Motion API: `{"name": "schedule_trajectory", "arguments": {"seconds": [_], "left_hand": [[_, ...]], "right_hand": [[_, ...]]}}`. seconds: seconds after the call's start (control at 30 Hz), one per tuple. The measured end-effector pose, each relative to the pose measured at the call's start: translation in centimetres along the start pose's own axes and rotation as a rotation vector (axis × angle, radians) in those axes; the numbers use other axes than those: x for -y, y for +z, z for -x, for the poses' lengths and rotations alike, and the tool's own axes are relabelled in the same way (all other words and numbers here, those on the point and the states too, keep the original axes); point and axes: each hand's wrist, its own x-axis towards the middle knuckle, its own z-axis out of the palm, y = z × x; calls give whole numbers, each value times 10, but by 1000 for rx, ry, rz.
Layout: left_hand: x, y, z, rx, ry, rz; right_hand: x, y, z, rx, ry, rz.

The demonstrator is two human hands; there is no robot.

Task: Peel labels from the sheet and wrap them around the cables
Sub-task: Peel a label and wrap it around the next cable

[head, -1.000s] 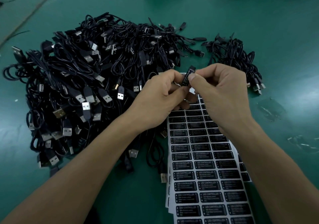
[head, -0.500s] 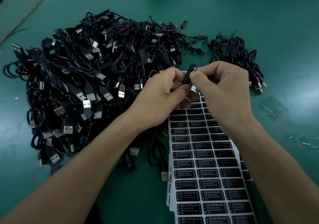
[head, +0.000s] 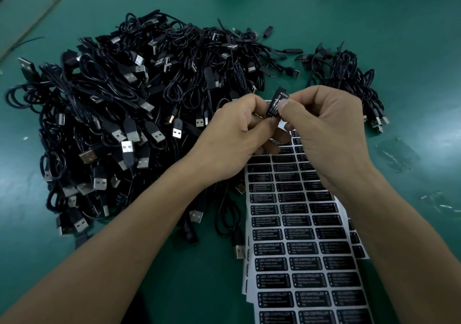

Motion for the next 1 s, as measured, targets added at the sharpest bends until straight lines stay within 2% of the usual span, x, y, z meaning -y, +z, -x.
{"name": "schedule_trajectory", "arguments": {"seconds": [0.57,1.0], "left_hand": [[-1,0,1,4,-15,-23],[-1,0,0,-1,-7,-11]], "right_hand": [[-3,-7,-4,17,-76,194],[-1,-7,-4,5,-83,184]]}}
